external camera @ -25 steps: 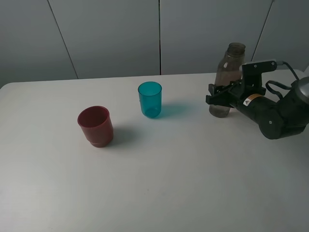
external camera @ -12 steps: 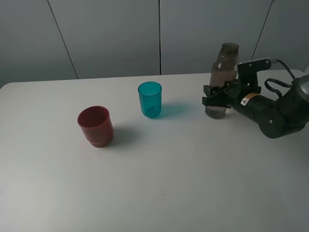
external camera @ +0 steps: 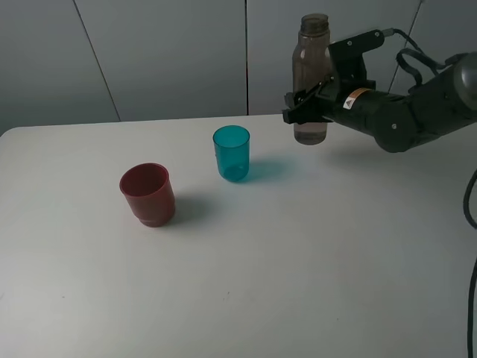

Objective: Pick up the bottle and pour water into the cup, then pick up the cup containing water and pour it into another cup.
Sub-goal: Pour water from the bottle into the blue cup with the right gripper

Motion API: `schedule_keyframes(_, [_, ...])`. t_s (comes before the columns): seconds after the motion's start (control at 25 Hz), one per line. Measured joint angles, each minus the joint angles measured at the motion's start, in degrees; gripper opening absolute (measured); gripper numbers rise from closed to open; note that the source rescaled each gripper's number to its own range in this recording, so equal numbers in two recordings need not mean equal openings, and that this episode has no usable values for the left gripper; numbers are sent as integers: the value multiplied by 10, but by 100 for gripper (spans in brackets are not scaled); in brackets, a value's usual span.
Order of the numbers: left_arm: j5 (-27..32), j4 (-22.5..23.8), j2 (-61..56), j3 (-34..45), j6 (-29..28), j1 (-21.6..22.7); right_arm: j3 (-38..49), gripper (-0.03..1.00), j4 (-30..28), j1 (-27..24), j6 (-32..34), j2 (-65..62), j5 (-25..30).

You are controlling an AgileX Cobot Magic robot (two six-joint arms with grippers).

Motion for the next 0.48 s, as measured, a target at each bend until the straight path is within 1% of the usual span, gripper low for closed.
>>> schedule_keyframes(0.16, [0, 0, 0, 0, 0, 0, -28, 7, 7, 22, -37, 0, 5])
schedule_keyframes(0.24, [0, 0, 0, 0, 0, 0, -43, 7, 17, 28, -77, 4, 20])
schedule_keyframes(0.32, [0, 0, 0, 0, 0, 0, -55, 7, 40, 37, -141, 14, 36])
schedule_keyframes(0.48, [0, 0, 0, 0, 0, 0, -70, 7, 96, 53, -293, 43, 44])
